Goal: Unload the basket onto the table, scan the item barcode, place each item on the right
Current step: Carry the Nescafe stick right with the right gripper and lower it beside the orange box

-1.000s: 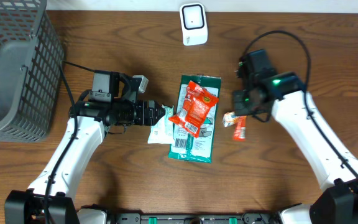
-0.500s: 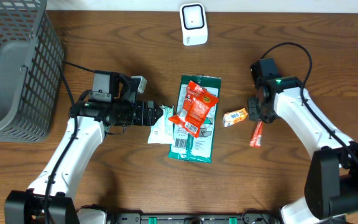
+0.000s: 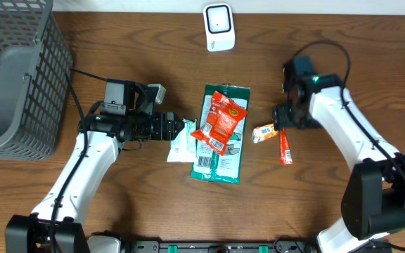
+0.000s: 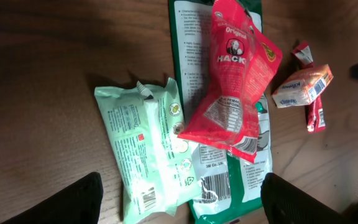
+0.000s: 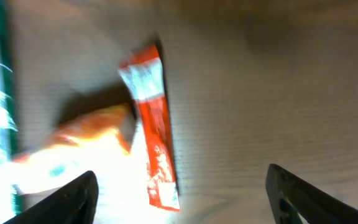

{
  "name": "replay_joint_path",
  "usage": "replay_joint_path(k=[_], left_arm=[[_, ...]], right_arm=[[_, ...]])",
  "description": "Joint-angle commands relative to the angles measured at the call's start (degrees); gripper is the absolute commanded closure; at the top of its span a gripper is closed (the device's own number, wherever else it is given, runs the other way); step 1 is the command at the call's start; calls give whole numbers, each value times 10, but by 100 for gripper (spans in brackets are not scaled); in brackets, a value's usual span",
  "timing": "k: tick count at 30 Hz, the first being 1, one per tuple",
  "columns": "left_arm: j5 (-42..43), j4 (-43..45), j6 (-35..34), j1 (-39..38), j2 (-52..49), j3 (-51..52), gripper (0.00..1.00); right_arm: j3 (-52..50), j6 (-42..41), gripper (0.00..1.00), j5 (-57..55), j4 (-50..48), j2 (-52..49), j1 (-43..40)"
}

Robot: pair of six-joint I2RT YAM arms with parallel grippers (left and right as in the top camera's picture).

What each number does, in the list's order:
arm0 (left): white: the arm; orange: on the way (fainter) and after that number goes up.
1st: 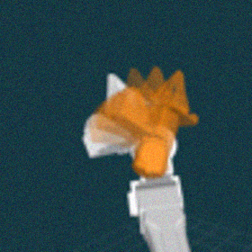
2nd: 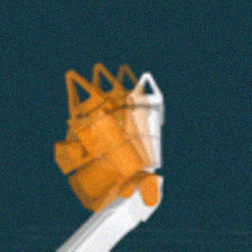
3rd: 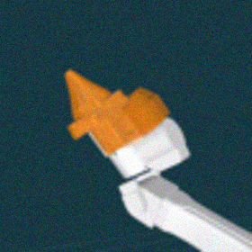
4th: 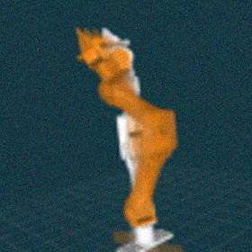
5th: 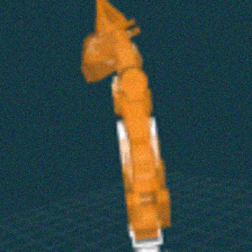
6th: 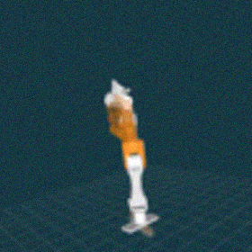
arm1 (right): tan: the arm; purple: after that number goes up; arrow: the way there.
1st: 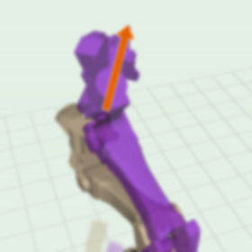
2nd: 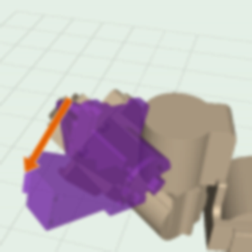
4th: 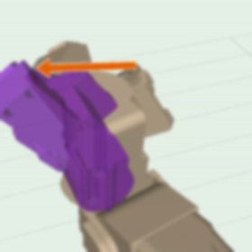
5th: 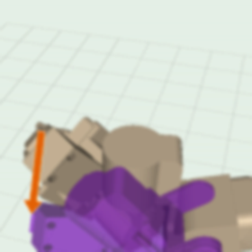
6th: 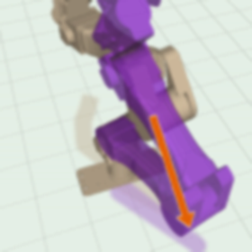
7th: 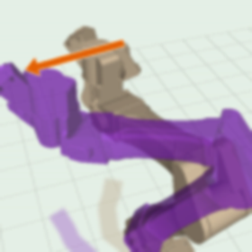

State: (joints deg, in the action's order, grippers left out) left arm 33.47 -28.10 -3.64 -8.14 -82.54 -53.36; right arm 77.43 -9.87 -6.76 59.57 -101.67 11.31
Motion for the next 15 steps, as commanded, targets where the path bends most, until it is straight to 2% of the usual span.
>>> replay_joint_path(k=[1,4,7,10,15], left_arm=[[-7,-6,-14,0,5,-25,18],[-63,-61,-29,0,5,-53,18],[-139,-144,-29,0,5,-101,18],[-150,-184,-29,0,6,-131,18],[-149,-186,-29,0,5,-134,18]], right_arm=[[48,3,12,47,21,1,-12],[51,3,4,58,27,1,-12],[49,3,3,57,31,1,-13],[49,2,8,58,30,1,-23],[49,8,28,130,33,1,-47]])
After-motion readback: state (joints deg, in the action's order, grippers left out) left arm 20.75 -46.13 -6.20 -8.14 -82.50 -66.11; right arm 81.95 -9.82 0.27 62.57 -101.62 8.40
